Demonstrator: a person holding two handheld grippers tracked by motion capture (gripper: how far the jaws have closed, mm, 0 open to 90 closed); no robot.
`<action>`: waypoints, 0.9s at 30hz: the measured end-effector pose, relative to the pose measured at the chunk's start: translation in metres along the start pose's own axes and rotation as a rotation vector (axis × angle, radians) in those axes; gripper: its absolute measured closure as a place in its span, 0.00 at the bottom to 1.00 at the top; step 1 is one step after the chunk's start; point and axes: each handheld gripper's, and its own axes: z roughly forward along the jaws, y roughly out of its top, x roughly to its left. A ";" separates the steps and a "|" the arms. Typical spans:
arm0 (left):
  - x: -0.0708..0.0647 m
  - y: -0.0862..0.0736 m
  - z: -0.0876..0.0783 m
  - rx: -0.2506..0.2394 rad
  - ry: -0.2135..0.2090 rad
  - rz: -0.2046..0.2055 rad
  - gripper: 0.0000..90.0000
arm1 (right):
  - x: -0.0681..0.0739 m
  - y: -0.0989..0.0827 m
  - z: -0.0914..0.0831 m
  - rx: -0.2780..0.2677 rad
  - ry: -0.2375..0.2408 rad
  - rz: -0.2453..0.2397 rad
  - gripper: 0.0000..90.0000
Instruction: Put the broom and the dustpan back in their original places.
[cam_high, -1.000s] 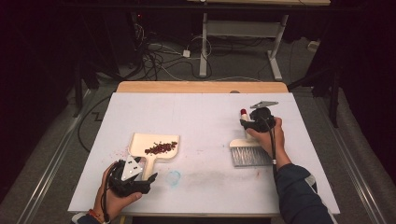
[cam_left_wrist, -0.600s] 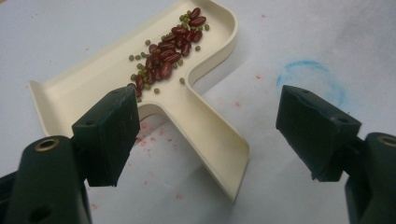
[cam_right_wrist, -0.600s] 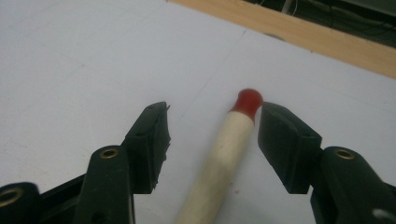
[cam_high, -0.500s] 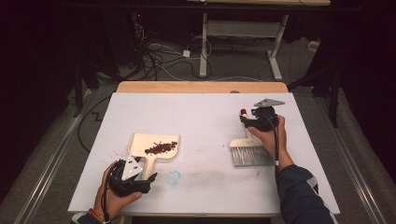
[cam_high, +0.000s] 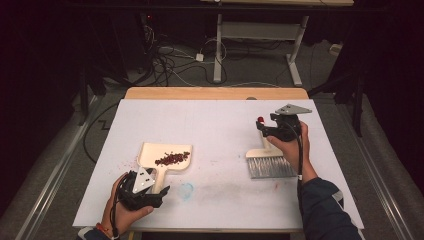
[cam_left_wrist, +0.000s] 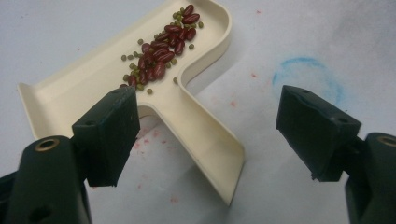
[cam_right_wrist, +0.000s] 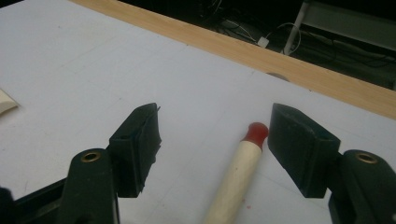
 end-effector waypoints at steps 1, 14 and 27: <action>0.000 0.000 0.000 0.005 0.000 0.001 0.24 | 0.001 0.000 -0.001 -0.005 -0.003 -0.002 0.37; 0.000 0.000 0.000 0.005 0.002 0.001 0.24 | 0.006 0.004 -0.008 -0.053 -0.017 0.010 0.20; 0.000 0.001 -0.001 0.003 0.005 -0.002 0.24 | 0.017 0.009 -0.019 -0.076 -0.004 -0.018 0.18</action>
